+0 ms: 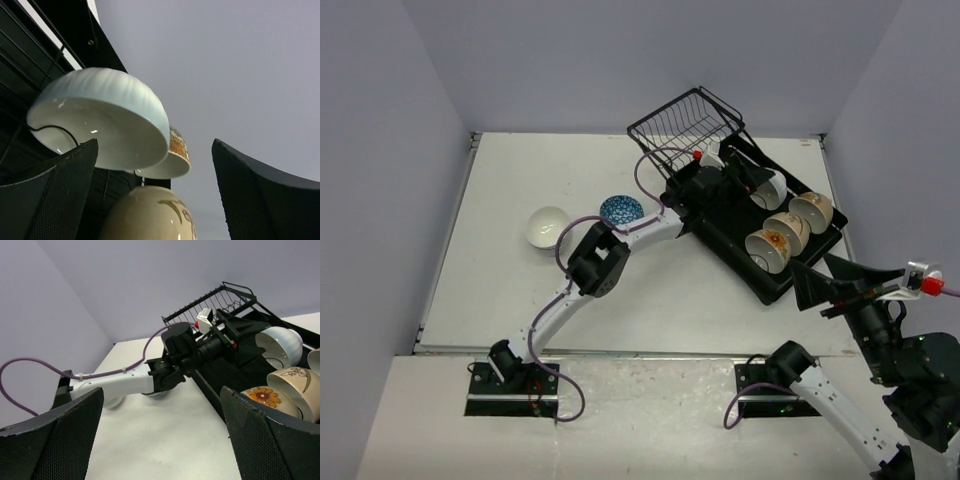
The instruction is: Unload the bowls from the dish rack
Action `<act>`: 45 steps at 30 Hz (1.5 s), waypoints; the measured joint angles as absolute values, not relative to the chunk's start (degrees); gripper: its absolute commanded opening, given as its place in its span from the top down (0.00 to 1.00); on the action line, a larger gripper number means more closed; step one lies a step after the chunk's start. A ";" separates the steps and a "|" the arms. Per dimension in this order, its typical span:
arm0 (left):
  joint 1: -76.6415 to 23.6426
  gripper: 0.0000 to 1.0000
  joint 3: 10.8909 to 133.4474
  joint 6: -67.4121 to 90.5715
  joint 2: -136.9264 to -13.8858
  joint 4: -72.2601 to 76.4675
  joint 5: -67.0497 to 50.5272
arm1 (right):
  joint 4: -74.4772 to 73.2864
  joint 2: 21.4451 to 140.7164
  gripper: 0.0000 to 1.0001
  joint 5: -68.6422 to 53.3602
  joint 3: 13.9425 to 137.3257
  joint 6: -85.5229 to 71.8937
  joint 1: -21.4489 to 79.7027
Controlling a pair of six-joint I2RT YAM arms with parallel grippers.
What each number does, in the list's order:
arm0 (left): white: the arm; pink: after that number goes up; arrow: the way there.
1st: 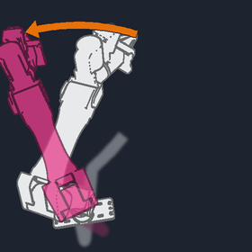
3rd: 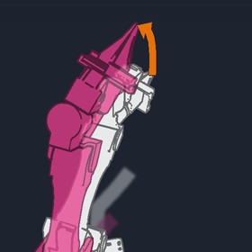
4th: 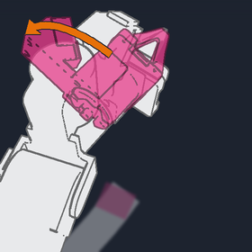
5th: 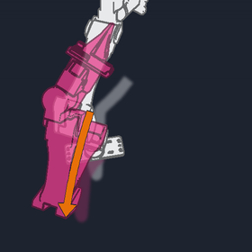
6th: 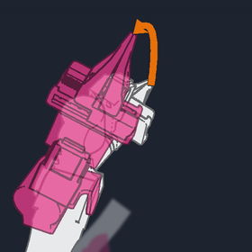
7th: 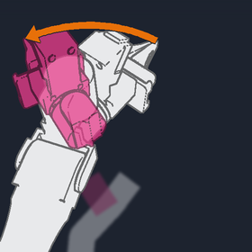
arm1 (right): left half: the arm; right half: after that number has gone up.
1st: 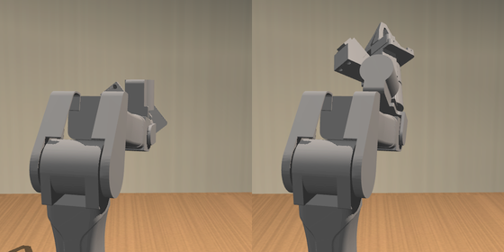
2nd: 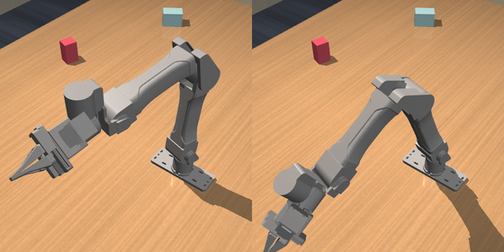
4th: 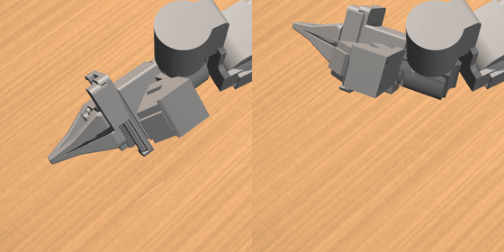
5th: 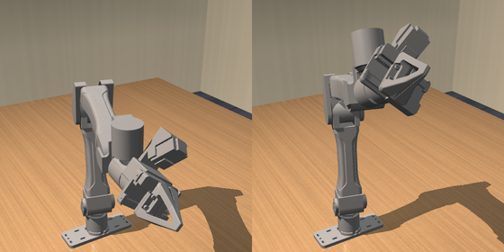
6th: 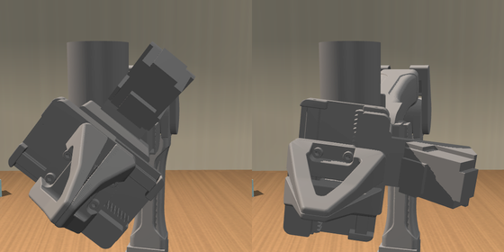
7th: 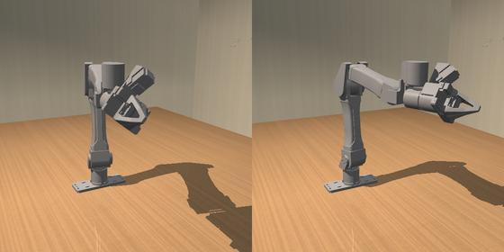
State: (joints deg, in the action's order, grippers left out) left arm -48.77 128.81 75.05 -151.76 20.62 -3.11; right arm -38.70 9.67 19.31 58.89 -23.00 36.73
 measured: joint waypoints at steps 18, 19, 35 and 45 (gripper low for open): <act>-48.90 0.44 139.44 75.85 -160.42 27.33 3.64 | -38.35 8.12 0.01 15.16 57.89 -23.09 37.19; -48.90 0.46 139.57 75.85 -160.53 27.46 3.81 | -38.35 8.10 0.01 15.03 57.87 -23.09 37.19; -49.08 0.57 141.78 75.22 -163.09 29.10 5.76 | -37.56 6.11 0.01 12.60 56.84 -22.94 37.65; -49.80 0.66 141.69 75.68 -163.06 27.92 7.27 | -37.21 5.48 0.01 12.40 56.75 -22.94 37.93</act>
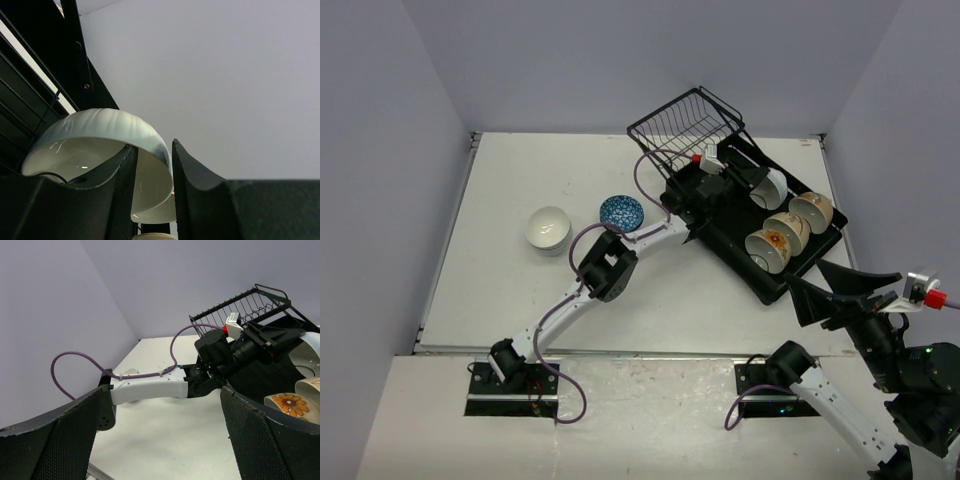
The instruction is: Unload the bowls from the dish rack
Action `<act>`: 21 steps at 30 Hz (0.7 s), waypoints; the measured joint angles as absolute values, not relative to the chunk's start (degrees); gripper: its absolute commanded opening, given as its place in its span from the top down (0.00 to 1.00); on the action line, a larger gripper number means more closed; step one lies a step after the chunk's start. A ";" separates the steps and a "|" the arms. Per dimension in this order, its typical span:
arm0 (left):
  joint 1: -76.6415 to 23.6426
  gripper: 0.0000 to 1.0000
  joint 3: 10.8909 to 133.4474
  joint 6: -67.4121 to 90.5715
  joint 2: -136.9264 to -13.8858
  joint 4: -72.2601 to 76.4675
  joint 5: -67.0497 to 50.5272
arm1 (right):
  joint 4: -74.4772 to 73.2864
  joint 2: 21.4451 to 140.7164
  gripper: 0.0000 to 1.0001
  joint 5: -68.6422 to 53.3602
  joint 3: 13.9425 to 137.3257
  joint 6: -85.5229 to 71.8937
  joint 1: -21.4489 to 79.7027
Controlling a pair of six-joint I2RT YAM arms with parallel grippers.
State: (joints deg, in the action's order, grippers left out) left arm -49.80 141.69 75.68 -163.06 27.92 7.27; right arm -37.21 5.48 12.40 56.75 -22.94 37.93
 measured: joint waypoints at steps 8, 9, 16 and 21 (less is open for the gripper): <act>-50.83 0.69 141.69 77.54 -163.06 27.35 8.49 | -37.23 4.86 0.01 12.16 56.77 -22.96 37.93; -50.85 0.72 141.69 77.60 -163.06 27.31 8.60 | -37.23 4.73 0.01 12.14 56.77 -22.96 37.93; -51.13 0.93 141.69 81.06 -163.06 27.70 8.69 | -37.21 4.34 0.01 11.79 56.77 -22.94 37.93; -52.01 1.00 141.25 81.95 -163.00 27.90 8.78 | -37.21 4.34 0.01 11.75 56.77 -22.94 37.98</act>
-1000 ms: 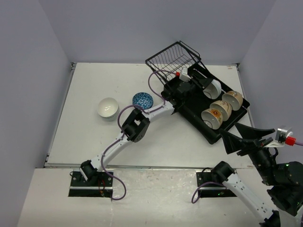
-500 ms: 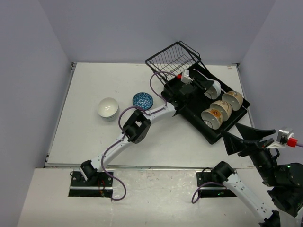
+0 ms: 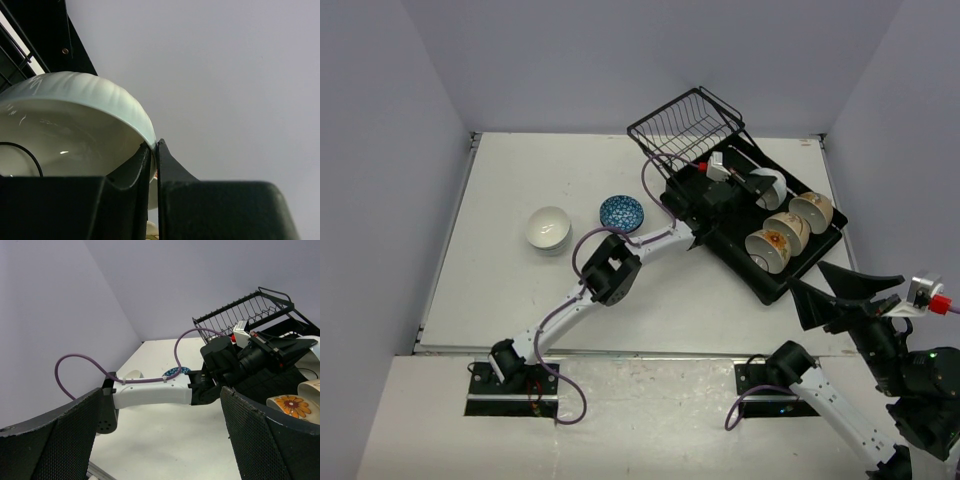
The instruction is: Unload the bowls from the dish rack
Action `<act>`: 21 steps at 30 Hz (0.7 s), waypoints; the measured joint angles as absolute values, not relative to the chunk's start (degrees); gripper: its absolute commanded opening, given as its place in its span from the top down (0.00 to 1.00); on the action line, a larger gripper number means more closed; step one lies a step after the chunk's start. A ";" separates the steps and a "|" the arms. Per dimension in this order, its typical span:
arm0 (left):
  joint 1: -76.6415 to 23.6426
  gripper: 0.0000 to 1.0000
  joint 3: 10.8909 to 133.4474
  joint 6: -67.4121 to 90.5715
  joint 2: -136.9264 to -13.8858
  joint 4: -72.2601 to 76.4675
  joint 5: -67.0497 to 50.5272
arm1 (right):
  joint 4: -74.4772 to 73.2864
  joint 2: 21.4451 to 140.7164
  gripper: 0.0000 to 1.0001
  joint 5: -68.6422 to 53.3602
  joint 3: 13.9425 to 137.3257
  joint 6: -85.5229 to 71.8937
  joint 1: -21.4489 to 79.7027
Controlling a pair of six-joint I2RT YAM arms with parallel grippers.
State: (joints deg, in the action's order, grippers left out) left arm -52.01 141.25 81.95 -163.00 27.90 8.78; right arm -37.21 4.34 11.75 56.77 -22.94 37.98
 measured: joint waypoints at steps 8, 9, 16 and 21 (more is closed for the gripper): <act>-51.86 1.00 136.75 82.96 -161.14 31.03 7.62 | -37.21 4.34 0.01 11.68 56.77 -22.94 37.98; -51.81 1.00 136.20 82.94 -161.12 32.05 7.40 | -37.21 4.34 0.01 11.51 56.77 -22.94 37.98; -51.44 1.00 133.78 81.91 -161.16 38.50 4.78 | -37.23 4.36 0.01 10.90 56.88 -22.92 37.98; -51.18 1.00 132.44 81.45 -161.51 43.24 2.98 | -37.21 4.84 0.01 10.68 57.21 -22.92 37.98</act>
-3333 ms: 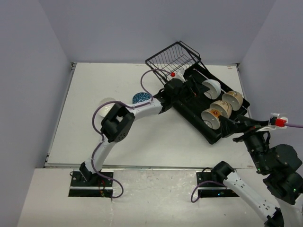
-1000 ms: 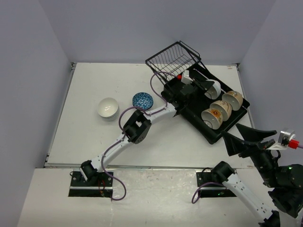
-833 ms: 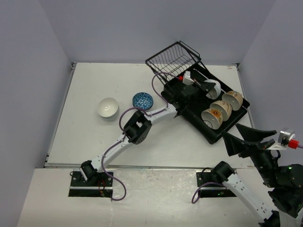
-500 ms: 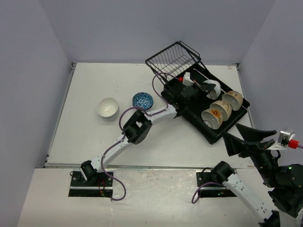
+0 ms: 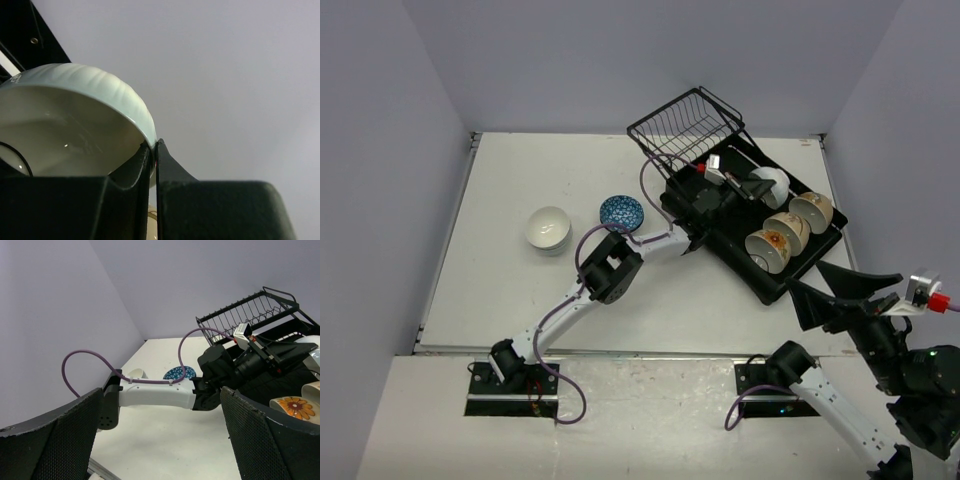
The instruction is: Unload the bowls from the dish rack
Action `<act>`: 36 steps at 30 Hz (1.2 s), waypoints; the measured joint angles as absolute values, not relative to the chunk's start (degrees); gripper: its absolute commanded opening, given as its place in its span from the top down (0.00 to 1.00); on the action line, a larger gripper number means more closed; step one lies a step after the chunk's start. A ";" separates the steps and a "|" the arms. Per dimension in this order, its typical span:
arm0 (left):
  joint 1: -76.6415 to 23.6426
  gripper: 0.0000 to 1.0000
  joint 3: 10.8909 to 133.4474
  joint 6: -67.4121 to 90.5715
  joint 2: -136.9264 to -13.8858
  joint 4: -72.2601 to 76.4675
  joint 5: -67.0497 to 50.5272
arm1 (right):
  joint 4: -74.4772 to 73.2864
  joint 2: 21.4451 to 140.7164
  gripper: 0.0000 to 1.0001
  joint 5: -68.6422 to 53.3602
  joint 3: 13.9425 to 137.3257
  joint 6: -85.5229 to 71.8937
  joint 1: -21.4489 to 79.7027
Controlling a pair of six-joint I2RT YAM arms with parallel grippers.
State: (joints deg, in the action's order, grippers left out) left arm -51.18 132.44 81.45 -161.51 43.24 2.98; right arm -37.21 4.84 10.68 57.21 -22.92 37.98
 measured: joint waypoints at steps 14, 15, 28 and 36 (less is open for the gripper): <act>-49.80 1.00 131.92 81.91 -162.87 54.68 -0.16 | -37.23 6.20 0.01 10.50 57.25 -22.87 37.98; -49.78 1.00 131.61 81.91 -162.87 55.24 -0.34 | -37.21 6.31 0.01 10.50 57.25 -22.85 37.98; -48.69 1.00 126.56 78.32 -159.11 56.07 -3.42 | -37.17 6.72 0.01 10.52 57.32 -22.65 37.98; -47.88 1.00 123.90 74.35 -152.03 54.89 -4.82 | -36.80 6.74 0.01 11.00 57.65 -22.63 37.98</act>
State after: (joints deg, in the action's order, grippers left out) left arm -47.88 123.90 74.35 -152.03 54.89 -4.82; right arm -36.80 6.74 11.00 57.65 -22.63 37.98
